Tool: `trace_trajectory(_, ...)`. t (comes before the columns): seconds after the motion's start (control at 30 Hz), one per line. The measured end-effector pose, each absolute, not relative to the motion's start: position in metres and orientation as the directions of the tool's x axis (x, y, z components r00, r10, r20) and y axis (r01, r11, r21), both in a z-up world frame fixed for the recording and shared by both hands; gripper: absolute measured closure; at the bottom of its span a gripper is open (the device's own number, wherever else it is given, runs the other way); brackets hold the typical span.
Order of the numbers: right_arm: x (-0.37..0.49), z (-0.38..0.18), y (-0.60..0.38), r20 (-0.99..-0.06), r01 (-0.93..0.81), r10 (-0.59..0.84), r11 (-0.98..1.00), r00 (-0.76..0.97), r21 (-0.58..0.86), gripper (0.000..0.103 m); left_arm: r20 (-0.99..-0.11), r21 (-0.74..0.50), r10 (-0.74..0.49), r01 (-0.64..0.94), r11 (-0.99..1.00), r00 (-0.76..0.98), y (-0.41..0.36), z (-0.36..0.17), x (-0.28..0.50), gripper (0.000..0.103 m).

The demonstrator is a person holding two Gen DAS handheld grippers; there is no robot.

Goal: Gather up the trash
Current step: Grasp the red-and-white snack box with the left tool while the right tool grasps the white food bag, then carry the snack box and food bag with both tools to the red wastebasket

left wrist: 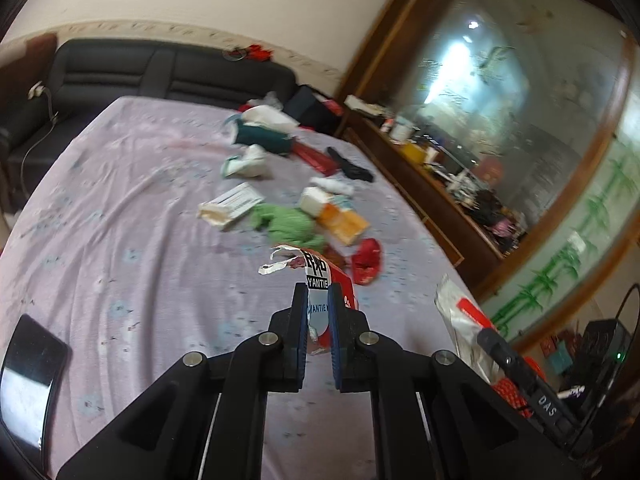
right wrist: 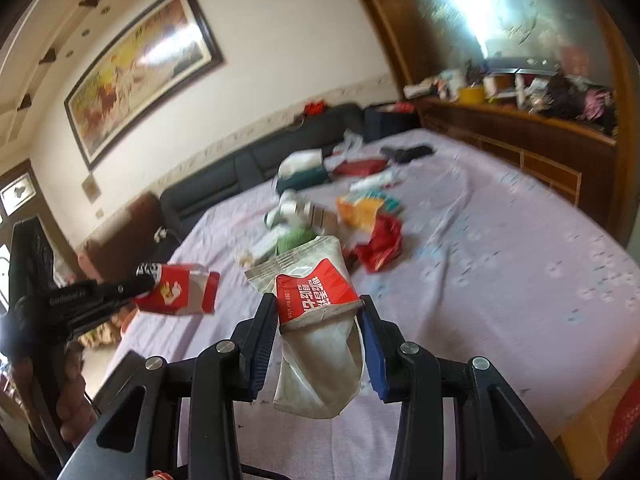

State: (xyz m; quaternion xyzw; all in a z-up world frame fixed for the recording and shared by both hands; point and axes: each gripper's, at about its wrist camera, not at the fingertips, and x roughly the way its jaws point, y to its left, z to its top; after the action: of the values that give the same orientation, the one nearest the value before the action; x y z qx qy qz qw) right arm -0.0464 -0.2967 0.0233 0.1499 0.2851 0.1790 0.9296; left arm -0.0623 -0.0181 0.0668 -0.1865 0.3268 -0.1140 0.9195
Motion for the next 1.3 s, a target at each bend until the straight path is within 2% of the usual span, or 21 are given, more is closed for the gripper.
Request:
trace_trajectory(0.27,-0.090,0.061,-0.324,-0.378,-0.216,0.365,0.899,0.851,0.381,0.060,-0.494,-0.405,-0.408,0.212,0.889,0.768,-0.055,0.097,-0.098,0.094)
trace_trajectory(0.73,-0.159,0.099,-0.354,-0.283,-0.141,0.259,0.915,0.924,0.377,0.060,-0.436,-0.413,-0.515,0.344,0.843,0.738,-0.088,0.116,-0.149,0.094)
trace_trajectory(1.3,-0.170,0.104,-0.372,-0.268,-0.081,0.197,0.917,0.943,0.390,0.060,-0.437,-0.424,-0.582,0.414,0.805,0.686,-0.112,0.112,-0.140,0.094)
